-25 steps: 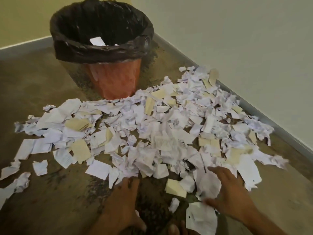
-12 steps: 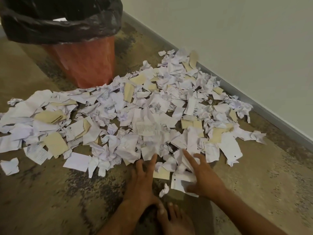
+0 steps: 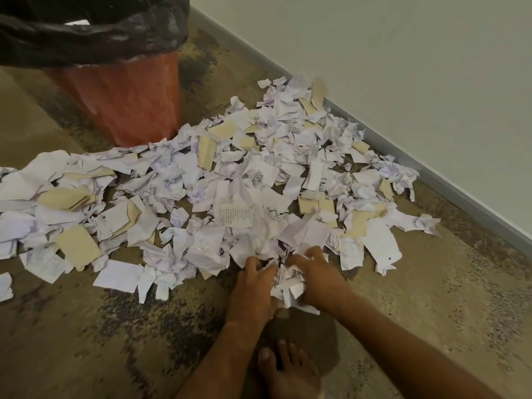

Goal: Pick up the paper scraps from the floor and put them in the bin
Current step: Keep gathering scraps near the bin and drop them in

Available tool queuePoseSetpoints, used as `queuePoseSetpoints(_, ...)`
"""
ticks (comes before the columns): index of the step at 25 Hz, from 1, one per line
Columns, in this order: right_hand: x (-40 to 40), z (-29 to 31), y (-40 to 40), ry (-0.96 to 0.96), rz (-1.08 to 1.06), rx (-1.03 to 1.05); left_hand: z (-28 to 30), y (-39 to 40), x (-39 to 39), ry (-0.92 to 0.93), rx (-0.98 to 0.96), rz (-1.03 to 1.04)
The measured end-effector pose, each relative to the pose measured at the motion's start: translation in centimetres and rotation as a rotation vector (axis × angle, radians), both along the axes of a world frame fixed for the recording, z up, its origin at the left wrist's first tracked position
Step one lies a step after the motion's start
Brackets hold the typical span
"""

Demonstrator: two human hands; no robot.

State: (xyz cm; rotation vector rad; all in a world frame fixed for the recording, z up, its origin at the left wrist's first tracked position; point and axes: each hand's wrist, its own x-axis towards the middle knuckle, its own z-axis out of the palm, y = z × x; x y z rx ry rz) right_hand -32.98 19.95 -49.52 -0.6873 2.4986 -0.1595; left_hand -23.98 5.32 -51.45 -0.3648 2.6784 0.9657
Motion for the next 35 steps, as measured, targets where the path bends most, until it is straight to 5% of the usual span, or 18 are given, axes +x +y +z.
queuePoseSetpoints(17, -2.5, 2.7, 2.2, 0.153, -0.017, -0.602, 1.2, -5.0, 0.9, 0.214, 0.145, 0.169)
queuePoseSetpoints(25, -6.8, 16.0, -4.5, 0.192, 0.039, -0.799, 11.0, -12.5, -1.3, 0.518, 0.411, 0.419)
queuePoseSetpoints(29, -9.7, 23.5, -12.2, 0.206, 0.128, -1.016, 18.6, -18.5, -3.5, 0.797, 0.362, 0.53)
queuePoseSetpoints(35, -16.2, 29.8, -25.9, 0.147, 0.141, -1.279, 27.9, -27.5, -8.5, 0.931, 0.318, 0.774)
